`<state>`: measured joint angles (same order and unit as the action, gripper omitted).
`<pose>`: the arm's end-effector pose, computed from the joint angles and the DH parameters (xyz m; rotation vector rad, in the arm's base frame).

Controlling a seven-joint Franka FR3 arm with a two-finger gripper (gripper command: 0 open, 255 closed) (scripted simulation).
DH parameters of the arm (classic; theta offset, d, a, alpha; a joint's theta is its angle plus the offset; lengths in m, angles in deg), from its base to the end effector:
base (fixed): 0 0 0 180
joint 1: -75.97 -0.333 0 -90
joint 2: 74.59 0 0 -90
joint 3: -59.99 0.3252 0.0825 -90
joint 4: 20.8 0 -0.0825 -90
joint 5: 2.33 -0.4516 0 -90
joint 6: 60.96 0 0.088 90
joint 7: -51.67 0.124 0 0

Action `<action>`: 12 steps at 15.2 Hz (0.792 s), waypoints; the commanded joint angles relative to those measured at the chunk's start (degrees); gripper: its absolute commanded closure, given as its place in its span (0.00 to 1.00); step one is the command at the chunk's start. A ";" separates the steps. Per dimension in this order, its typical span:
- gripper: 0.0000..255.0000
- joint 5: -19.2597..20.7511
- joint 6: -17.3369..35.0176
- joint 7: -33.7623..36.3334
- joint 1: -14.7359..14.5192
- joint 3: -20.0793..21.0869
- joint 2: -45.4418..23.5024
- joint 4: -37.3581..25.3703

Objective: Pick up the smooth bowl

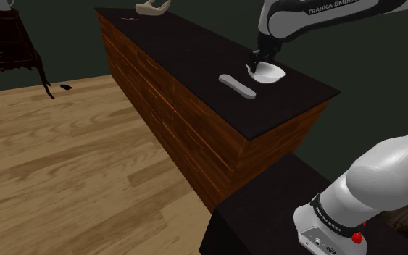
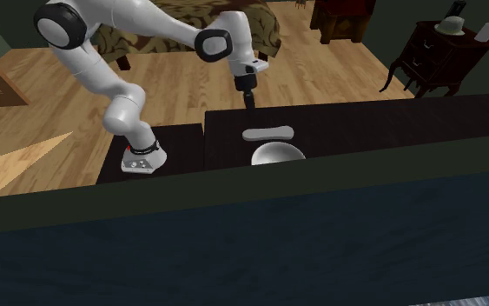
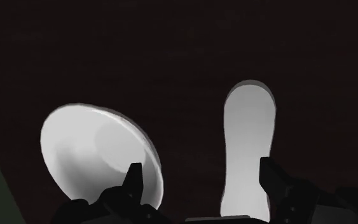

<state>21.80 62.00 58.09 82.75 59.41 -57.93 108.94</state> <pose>0.5361 -0.0925 0.4644 2.7615 -0.0545 0.2337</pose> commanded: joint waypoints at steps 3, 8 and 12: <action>0.00 5.52 3.53 0.74 1.92 -0.53 -7.28 -3.66; 0.00 12.47 6.82 2.29 3.72 -1.56 -16.99 -9.96; 0.00 14.38 8.88 3.91 3.94 -1.94 -19.28 -9.90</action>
<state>35.60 70.21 61.29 86.70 57.49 -76.90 98.53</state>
